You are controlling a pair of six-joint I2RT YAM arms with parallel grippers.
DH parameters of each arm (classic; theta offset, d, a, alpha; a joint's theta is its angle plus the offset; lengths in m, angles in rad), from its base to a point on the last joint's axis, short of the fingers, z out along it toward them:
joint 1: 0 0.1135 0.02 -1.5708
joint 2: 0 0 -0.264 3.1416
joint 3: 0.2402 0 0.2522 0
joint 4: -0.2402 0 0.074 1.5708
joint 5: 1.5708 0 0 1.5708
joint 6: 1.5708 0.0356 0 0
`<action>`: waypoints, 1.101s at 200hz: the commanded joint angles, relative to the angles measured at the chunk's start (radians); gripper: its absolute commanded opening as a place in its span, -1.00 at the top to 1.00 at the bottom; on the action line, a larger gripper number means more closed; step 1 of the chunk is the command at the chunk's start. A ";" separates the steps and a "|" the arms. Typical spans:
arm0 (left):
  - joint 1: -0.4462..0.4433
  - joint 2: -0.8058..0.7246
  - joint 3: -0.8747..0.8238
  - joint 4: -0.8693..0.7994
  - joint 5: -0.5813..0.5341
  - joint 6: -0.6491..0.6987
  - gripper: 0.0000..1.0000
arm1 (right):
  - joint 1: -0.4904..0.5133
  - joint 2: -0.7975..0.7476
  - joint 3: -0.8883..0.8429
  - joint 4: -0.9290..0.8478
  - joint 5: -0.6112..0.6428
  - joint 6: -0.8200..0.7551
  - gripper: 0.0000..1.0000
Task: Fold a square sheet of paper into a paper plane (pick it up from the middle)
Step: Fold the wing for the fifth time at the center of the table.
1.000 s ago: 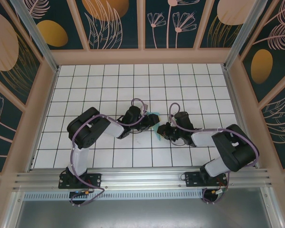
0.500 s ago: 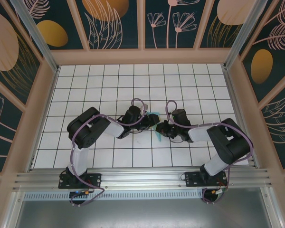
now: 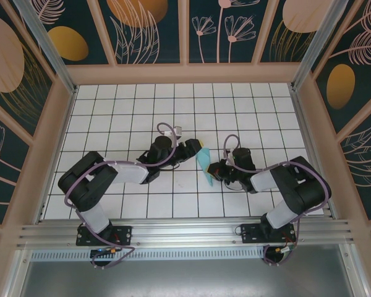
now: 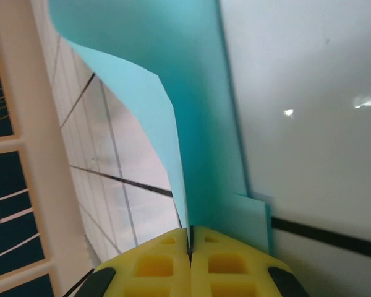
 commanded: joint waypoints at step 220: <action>0.006 0.272 0.122 0.133 0.205 -0.037 -0.03 | -0.033 0.106 -0.086 0.201 -0.038 0.230 1.00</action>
